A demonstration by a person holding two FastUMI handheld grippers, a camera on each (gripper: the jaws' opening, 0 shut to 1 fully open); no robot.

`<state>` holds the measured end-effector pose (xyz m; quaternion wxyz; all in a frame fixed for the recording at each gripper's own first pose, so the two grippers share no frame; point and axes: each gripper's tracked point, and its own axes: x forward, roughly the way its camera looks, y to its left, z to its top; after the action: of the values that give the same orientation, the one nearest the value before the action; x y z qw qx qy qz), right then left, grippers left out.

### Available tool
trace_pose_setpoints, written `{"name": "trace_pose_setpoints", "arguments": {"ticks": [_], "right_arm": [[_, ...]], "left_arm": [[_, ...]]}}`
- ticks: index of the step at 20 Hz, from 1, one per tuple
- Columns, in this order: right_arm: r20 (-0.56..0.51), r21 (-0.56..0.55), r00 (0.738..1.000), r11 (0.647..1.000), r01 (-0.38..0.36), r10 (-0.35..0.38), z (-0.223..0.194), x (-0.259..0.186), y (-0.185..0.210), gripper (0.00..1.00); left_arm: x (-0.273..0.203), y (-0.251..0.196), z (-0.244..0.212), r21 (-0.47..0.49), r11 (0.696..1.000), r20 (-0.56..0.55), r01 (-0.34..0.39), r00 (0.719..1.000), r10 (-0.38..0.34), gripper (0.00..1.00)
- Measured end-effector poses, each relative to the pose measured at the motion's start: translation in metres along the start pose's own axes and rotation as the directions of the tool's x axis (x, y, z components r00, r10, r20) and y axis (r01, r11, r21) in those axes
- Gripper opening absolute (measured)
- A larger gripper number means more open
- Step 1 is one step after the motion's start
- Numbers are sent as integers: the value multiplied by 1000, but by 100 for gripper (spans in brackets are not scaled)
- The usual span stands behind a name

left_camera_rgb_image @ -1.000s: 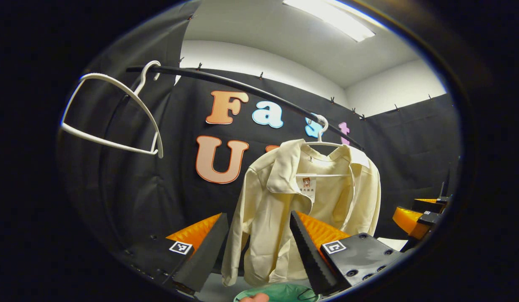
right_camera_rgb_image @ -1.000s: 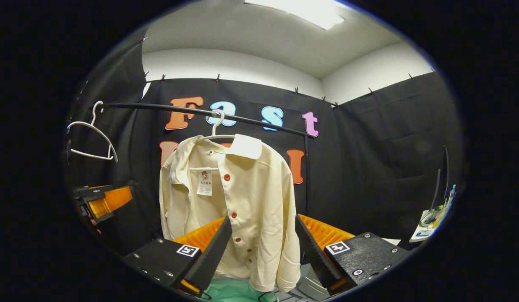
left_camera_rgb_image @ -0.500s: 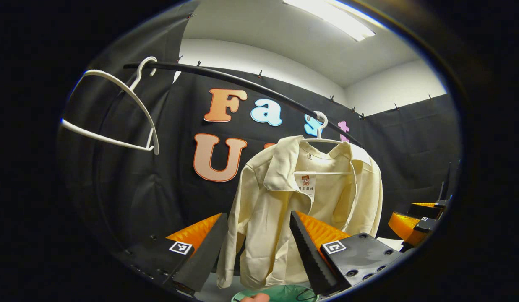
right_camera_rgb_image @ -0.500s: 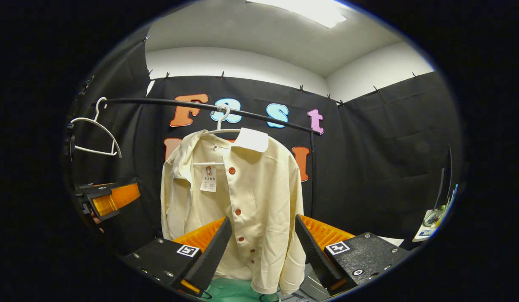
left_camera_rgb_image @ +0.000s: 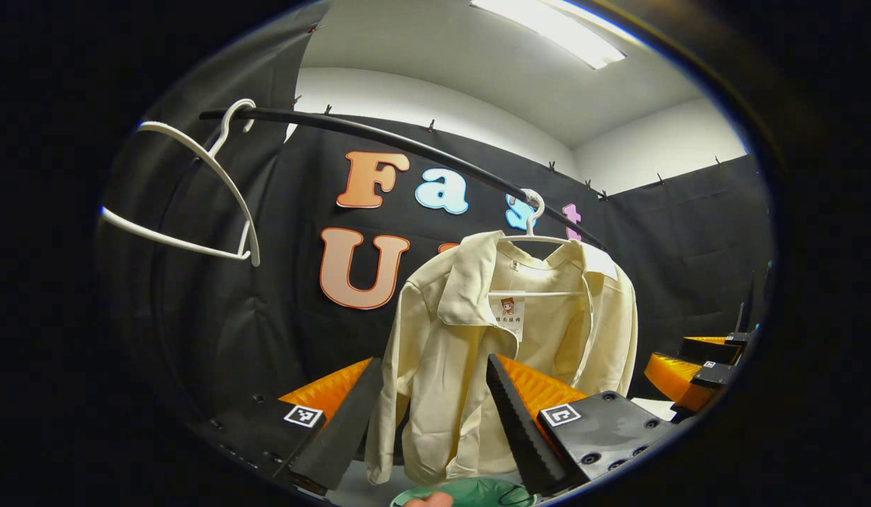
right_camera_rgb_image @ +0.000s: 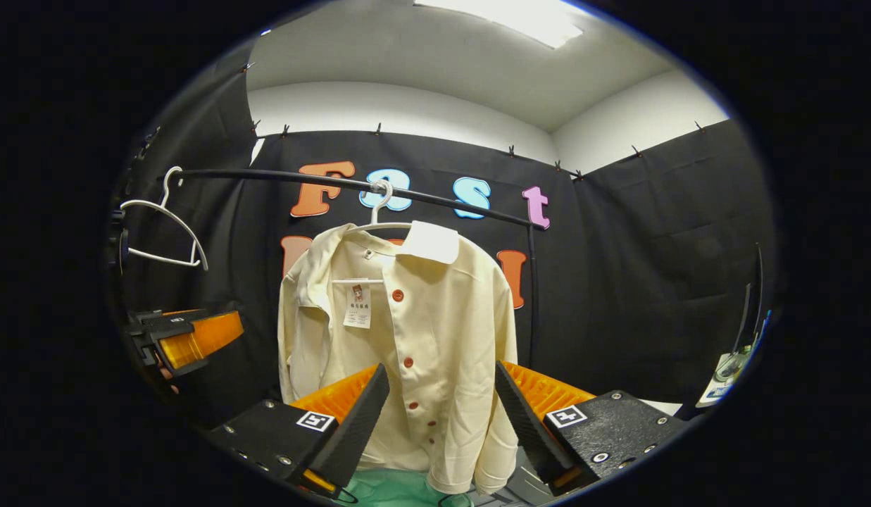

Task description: Grasp the clothes on the hanger with both hands and then place them into the laundry hamper below.

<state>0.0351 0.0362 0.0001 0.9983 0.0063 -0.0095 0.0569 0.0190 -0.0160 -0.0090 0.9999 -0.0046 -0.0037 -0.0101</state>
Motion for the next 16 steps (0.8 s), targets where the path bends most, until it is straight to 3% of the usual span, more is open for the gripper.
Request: {"name": "trace_pose_setpoints", "arguments": {"ticks": [4, 7, 10, 11, 12, 14, 16], "right_arm": [[-24, -12, 999, 999, -45, 45, -4, 41, 26, 94], [-32, -26, 999, 999, -35, 35, -14, 78, 35, 93], [-57, -58, 997, 997, 46, -49, -37, 119, 22, 93], [-64, -79, 994, 994, 80, -85, -43, 131, 13, 87], [-77, -95, 990, 990, 107, -114, -49, 140, 5, 94], [-96, -87, 986, 988, 127, -135, -54, 147, -8, 92], [-77, -67, 984, 985, 159, -164, -47, 149, -25, 74]], "left_arm": [[8, -6, -3, -6, 1000, -17, 30, 999, -30, 96], [8, -9, -5, -24, 999, -26, 33, 999, -34, 100], [5, -8, -10, -23, 999, -40, 42, 998, -43, 96], [4, -9, -12, -20, 999, -44, 47, 998, -48, 93], [3, -10, -13, -16, 999, -44, 50, 998, -51, 96], [3, -11, -14, -9, 998, -42, 57, 997, -58, 96], [6, -14, -14, -6, 997, -32, 73, 997, -74, 96]]}}
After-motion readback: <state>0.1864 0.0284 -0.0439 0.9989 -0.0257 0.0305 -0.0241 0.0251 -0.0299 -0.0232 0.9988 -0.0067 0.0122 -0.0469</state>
